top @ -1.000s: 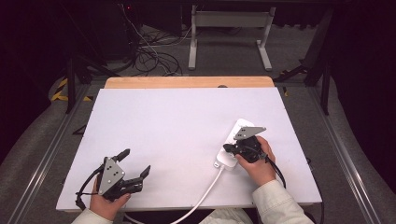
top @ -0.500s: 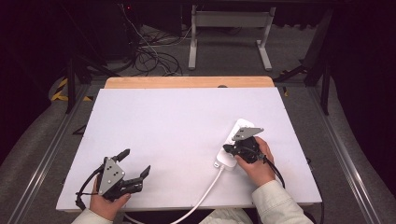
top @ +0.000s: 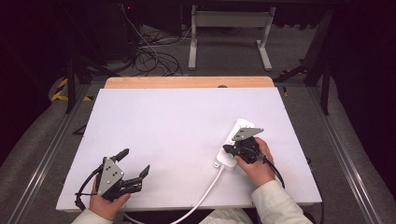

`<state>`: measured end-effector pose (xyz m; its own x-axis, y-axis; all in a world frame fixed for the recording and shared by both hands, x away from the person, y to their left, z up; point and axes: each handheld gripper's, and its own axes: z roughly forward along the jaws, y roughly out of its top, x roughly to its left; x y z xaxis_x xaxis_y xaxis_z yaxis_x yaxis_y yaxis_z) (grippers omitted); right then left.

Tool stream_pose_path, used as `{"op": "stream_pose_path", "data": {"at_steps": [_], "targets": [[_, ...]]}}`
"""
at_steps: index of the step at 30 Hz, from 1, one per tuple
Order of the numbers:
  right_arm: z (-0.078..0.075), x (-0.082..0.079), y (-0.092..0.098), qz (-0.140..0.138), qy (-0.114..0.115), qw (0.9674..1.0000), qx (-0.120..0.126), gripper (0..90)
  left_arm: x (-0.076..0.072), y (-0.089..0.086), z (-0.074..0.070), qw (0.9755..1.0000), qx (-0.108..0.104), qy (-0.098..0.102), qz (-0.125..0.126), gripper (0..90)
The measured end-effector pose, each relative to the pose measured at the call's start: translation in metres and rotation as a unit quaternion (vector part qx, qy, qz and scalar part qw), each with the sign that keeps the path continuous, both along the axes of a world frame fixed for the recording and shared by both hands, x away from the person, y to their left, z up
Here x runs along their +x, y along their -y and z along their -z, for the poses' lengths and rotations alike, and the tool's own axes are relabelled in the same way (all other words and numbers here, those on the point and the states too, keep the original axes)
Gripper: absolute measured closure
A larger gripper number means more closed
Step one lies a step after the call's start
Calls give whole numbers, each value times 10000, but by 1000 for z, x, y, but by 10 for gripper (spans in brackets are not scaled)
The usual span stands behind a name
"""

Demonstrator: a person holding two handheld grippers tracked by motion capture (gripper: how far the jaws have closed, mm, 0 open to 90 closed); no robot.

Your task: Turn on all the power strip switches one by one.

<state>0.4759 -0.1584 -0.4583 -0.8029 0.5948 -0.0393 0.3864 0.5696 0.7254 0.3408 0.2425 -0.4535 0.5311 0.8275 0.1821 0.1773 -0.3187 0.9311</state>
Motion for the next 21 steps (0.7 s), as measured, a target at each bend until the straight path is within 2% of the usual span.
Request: {"op": "stream_pose_path", "data": {"at_steps": [4,9,21], "targets": [[-1,1,-1,-15,-64,10000,-65,900,0,-1,0,10000,-3,-20,-8,165],[-1,1,-2,-14,-25,9999,-126,900,0,-1,0,10000,-7,-8,-17,165],[1,0,-4,51,-57,9999,-147,900,-1,-1,-1,10000,-4,7,-27,164]]}}
